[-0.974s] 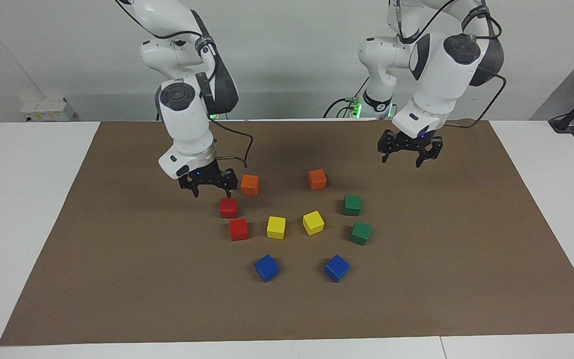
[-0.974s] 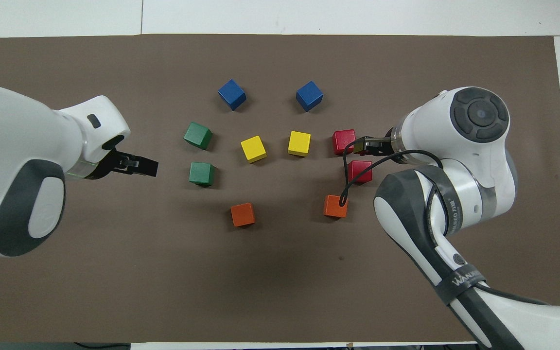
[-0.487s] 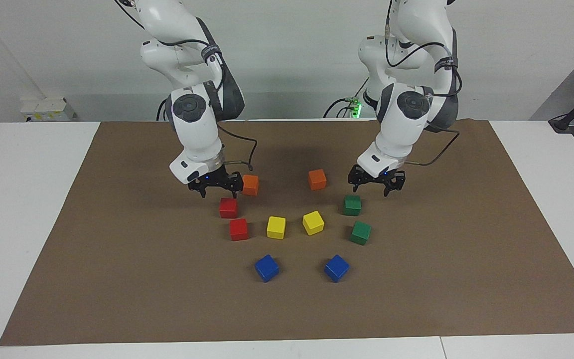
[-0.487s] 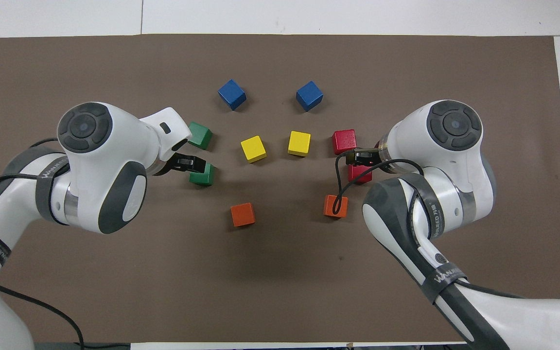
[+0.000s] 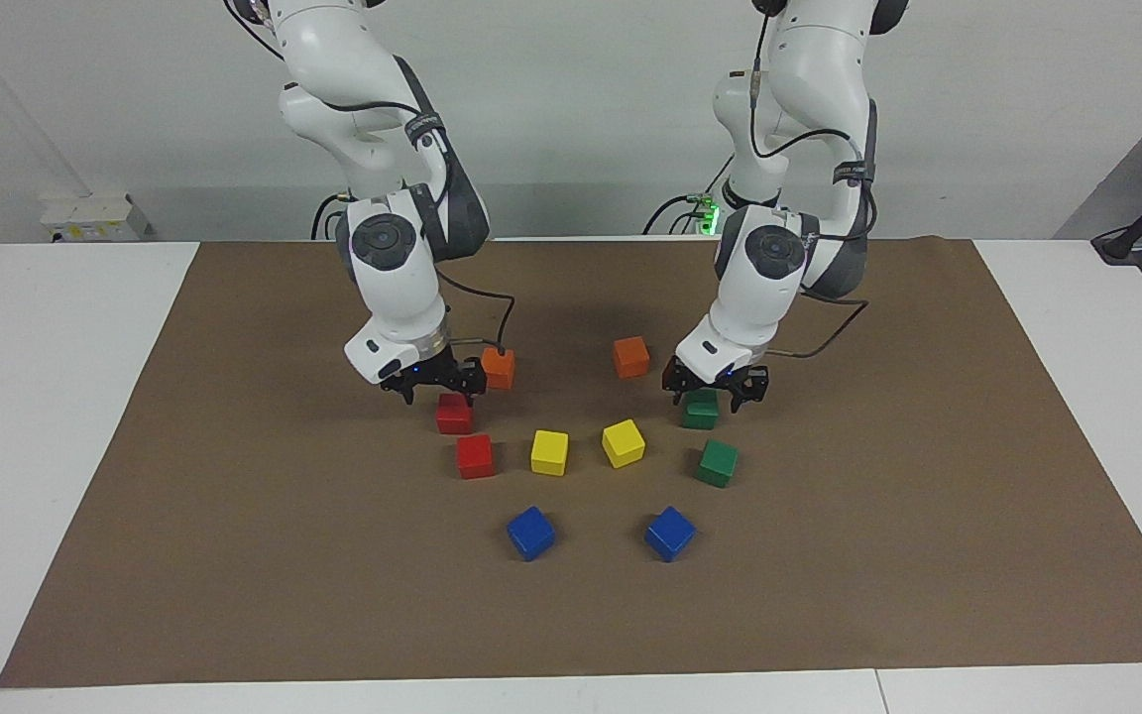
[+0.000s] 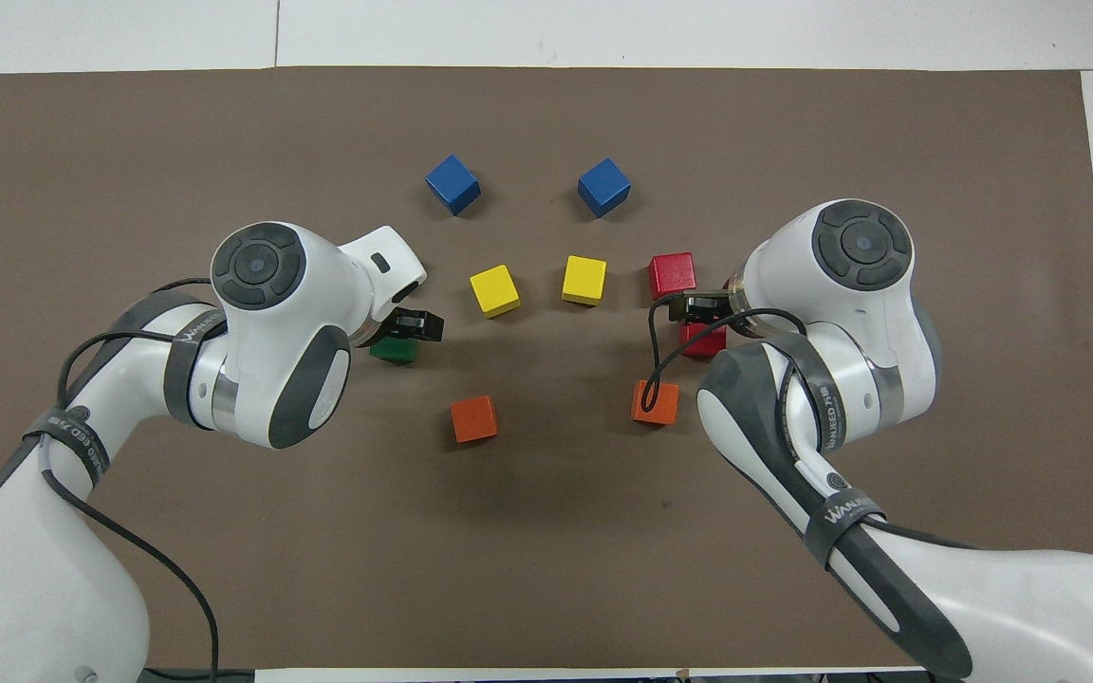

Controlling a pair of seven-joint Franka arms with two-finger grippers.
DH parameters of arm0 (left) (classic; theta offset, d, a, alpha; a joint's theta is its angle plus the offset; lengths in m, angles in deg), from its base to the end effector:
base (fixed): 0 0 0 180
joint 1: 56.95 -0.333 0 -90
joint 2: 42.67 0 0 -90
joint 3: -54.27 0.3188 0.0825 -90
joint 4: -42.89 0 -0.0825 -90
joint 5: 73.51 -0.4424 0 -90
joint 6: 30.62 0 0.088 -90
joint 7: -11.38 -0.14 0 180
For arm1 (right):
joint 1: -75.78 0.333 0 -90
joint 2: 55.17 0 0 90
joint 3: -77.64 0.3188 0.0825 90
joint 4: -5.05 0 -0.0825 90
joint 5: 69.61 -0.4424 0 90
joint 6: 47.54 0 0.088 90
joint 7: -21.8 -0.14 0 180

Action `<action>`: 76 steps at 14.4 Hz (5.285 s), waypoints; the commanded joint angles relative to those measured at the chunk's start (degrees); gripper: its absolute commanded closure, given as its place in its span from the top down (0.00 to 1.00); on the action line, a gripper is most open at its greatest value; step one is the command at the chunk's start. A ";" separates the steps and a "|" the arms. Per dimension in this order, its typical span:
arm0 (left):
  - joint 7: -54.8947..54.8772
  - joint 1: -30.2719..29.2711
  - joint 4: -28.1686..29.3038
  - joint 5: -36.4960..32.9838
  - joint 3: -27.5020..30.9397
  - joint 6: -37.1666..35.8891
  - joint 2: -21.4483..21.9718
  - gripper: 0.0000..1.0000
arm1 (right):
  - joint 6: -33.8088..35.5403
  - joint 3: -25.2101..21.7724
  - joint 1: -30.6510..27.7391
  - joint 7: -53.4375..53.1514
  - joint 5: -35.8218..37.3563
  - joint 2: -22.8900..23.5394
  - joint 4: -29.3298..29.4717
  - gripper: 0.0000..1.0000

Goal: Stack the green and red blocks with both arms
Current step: 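Grasp a green cube with the left gripper while the right gripper grasps red, then carry the green cube outward with the left gripper while the right gripper carries the red, then lower the green cube with the left gripper while the right gripper sets down the red, then reach the second red cube with the right gripper while the left gripper releases the green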

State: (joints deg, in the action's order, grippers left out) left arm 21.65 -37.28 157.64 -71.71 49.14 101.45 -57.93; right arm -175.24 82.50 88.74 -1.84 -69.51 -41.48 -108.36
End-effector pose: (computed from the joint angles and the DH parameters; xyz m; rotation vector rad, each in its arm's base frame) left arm 0.5882 -0.2730 0.2616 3.0651 -0.3531 0.0322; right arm 0.6169 0.1976 0.2836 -3.1160 0.1607 -0.0062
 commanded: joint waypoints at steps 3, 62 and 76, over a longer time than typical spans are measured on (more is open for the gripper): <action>-2.72 0.10 0.64 -0.84 0.91 1.60 -0.73 1.00 | -3.26 -0.03 0.84 -2.19 -0.81 1.96 -0.41 0.99; -24.25 -32.77 18.48 -0.75 1.53 9.25 10.17 0.00 | 17.85 0.06 0.66 5.90 3.68 13.91 34.49 1.00; -25.04 -32.60 15.33 -0.75 1.53 7.86 9.29 1.00 | 2.72 0.23 2.16 0.09 3.41 15.32 22.09 1.00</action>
State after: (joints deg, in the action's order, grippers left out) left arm -2.97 -69.42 174.72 -72.00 50.98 110.22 -48.04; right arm -170.94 82.35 91.52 -1.06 -65.97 -23.87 -83.00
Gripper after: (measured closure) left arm 0.040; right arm 0.000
